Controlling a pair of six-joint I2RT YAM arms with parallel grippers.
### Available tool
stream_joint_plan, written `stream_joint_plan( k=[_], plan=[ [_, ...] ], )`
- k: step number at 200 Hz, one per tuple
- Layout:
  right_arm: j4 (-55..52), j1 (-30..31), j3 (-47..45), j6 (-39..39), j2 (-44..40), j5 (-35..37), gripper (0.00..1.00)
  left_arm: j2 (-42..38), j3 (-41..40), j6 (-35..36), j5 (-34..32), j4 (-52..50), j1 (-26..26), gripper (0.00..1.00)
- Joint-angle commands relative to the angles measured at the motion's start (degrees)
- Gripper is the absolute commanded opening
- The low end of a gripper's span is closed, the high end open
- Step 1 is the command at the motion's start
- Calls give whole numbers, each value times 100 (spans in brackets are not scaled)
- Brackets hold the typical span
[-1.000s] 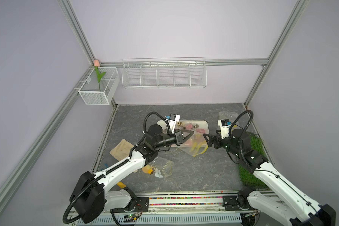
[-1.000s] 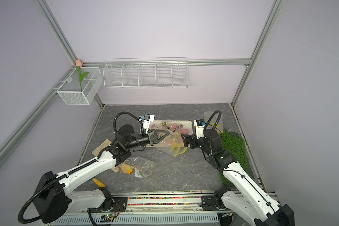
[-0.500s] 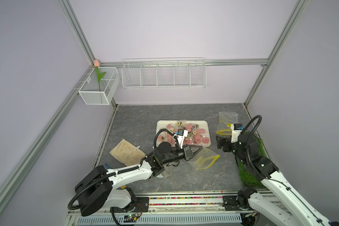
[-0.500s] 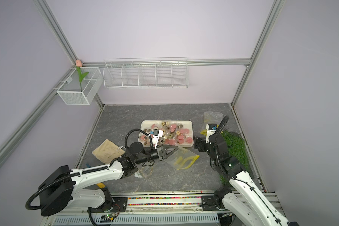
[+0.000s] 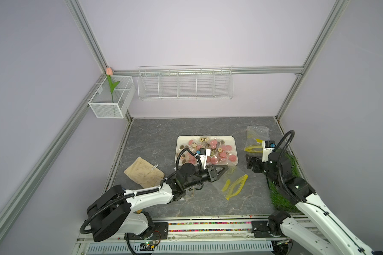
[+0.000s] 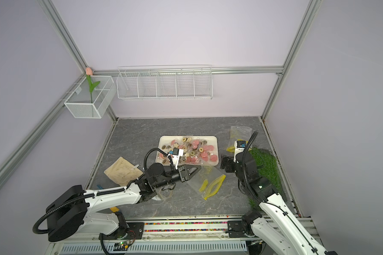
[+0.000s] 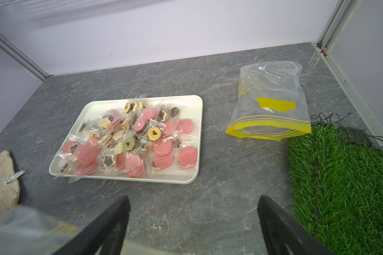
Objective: Pour cookies out of the ziploc bag
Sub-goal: Place the ziploc bag at the center of the board, then reset both arms
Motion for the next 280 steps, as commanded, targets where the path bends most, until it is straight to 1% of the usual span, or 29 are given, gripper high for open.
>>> stream_joint_plan(
  k=[1, 19, 44, 65, 73, 78, 86, 102, 123, 138, 150, 166, 182, 195, 211, 225, 240, 252, 255, 265, 272, 280],
  plan=[
    [10, -33, -47, 1, -97, 20, 93, -325, 58, 602, -487, -1143, -16, 44],
    [55, -37, -51, -8, -64, -27, 93, -497, 125, 876, -688, -1657, -8, 50],
    [125, -30, -86, -77, 5, -16, 93, -683, 281, 1157, -833, -2303, 1, 63],
    [345, -31, -209, -252, 10, -20, 93, -945, 460, 1464, -1029, -2969, 92, 78],
    [441, -33, -278, -334, -15, 29, 92, -1054, 576, 1589, -1037, -3288, 204, 87],
    [489, -36, -317, -394, -20, 77, 89, -1121, 667, 1663, -1015, -3528, 296, 92],
    [620, -32, -400, -513, -20, 162, 88, -1222, 807, 1795, -963, -3878, 469, 100],
    [864, -47, -549, -729, 14, 350, 88, -1375, 1060, 2139, -921, -4424, 899, 99],
    [1219, -90, -678, -1055, 238, 470, 88, -1416, 1326, 2666, -1019, -4990, 1482, 99],
    [1656, -145, -831, -1282, 491, 445, 88, -1254, 1487, 2914, -978, -5260, 2110, 99],
    [1977, -214, -905, -1410, 721, 369, 88, -1098, 1560, 2886, -1229, -5387, 2604, 99],
    [2270, -314, -945, -1533, 981, 411, 88, -1069, 1463, 3206, -1610, -5165, 3098, 99],
    [2896, -424, -1204, -1743, 1121, 502, 88, -1207, 1135, 3765, -2094, -4542, 3354, 99],
    [3519, -571, -1490, -1950, 1269, 575, 88, -1311, 829, 4245, -2250, -4038, 3570, 99],
    [3856, -845, -1594, -2023, 1582, 575, 88, -1287, 624, 4690, -2193, -3763, 4004, 100],
    [4037, -1112, -1625, -2032, 1913, 450, 88, -1183, 340, 5057, -1986, -3420, 4426, 100],
    [4882, -1389, -1920, -2097, 2262, 336, 88, -1087, -271, 5544, -1839, -2456, 4775, 100],
    [5467, -1523, -2092, -2146, 2586, 237, 88, -879, -699, 5584, -1630, -1687, 5159, 100],
    [5547, -1698, -2099, -2157, 2678, 206, 88, -794, -775, 5565, -1623, -1481, 5239, 100],
    [5794, -1860, -2127, -2167, 2978, 85, 88, -490, -927, 5404, -1559, -950, 5506, 100],
    [6044, -1915, -2136, -2173, 3138, 139, 89, -250, -963, 5376, -1493, -679, 5615, 100],
    [5966, -1933, -2062, -2223, 3179, 142, 89, 40, -976, 5457, -1550, -407, 5649, 100]
  ],
)
